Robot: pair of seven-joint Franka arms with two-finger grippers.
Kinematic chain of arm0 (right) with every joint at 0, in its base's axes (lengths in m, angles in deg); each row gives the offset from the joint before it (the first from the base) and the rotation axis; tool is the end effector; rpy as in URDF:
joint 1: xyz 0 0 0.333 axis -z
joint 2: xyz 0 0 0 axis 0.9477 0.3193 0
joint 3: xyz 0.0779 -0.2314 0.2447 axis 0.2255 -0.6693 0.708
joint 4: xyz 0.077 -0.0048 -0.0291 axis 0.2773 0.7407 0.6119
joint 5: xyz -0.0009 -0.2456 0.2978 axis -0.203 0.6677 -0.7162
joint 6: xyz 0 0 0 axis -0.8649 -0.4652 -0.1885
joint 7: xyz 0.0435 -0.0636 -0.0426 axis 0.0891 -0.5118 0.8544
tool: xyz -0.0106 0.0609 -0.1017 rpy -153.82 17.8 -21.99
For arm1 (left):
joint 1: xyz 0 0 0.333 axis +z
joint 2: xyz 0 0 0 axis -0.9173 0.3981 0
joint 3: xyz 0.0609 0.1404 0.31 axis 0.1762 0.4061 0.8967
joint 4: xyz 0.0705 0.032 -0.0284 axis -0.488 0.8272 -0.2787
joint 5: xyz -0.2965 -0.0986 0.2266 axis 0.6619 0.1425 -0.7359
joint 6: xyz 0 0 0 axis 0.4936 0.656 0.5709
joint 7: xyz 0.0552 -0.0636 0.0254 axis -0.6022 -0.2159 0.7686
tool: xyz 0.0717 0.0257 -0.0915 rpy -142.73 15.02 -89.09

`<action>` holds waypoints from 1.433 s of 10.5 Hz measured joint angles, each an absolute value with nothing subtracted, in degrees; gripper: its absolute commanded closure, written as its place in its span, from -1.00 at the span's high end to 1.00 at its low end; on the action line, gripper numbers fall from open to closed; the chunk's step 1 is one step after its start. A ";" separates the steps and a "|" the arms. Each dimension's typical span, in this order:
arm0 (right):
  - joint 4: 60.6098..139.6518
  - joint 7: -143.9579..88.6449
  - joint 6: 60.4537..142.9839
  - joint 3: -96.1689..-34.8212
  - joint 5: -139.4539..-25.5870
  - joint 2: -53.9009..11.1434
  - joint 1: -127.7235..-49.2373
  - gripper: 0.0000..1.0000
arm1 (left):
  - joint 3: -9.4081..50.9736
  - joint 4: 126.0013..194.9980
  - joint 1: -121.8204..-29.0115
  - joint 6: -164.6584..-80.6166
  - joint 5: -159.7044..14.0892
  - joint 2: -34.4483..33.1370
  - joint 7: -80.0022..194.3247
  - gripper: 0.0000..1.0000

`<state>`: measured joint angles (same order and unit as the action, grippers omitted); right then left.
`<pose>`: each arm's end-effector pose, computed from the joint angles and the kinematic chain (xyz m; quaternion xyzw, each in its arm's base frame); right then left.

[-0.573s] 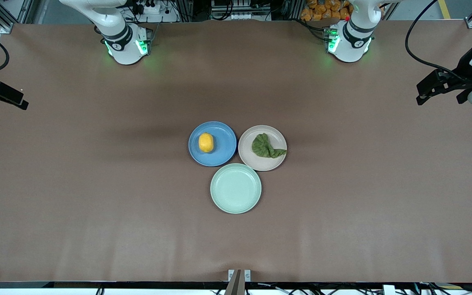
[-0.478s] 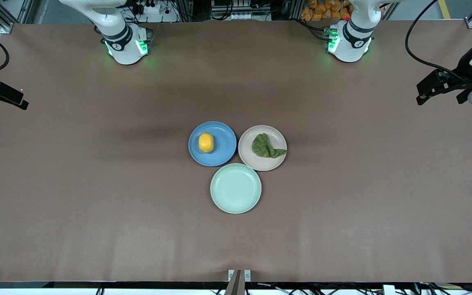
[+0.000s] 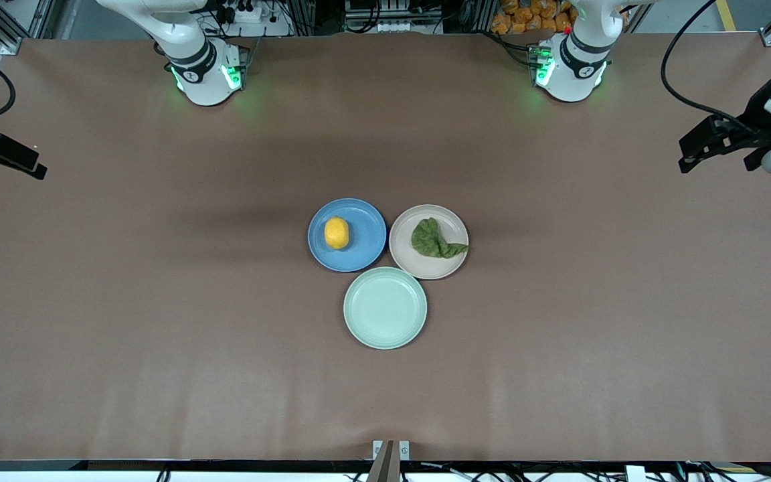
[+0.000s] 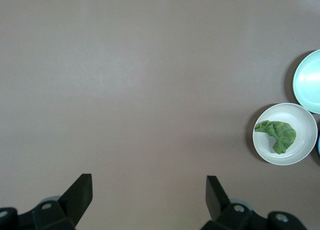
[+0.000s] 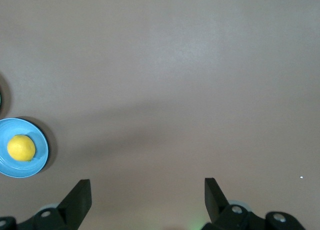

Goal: Pick lemon and lettuce from blue and beige plates

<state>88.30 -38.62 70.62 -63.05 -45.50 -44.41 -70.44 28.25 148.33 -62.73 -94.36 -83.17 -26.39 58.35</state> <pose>0.5387 -0.0372 0.6534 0.9959 -0.0861 -0.0278 0.0015 0.5416 -0.0633 0.6624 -0.9998 -0.0064 -0.0134 0.0106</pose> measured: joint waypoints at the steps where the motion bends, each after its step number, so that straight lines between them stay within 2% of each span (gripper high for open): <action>1: 88.30 -38.62 70.62 -63.05 -45.50 -44.36 -70.45 1.00 | 28.14 149.27 -62.77 -94.35 -81.84 -25.31 58.46 1.00; 5: 88.29 -38.62 70.65 -63.03 -45.50 -44.27 -70.49 1.00 | 27.89 153.51 -62.85 -96.91 -76.82 -20.39 60.10 1.00; 11: 88.30 -38.62 70.67 -63.03 -45.50 -44.24 -70.52 1.00 | 23.58 167.86 -68.66 -115.14 -76.73 -18.65 73.57 1.00; 15: 88.28 -38.62 70.67 -63.02 -45.50 -44.19 -70.53 1.00 | 23.38 169.09 -75.84 -122.13 -79.58 -10.97 83.61 1.00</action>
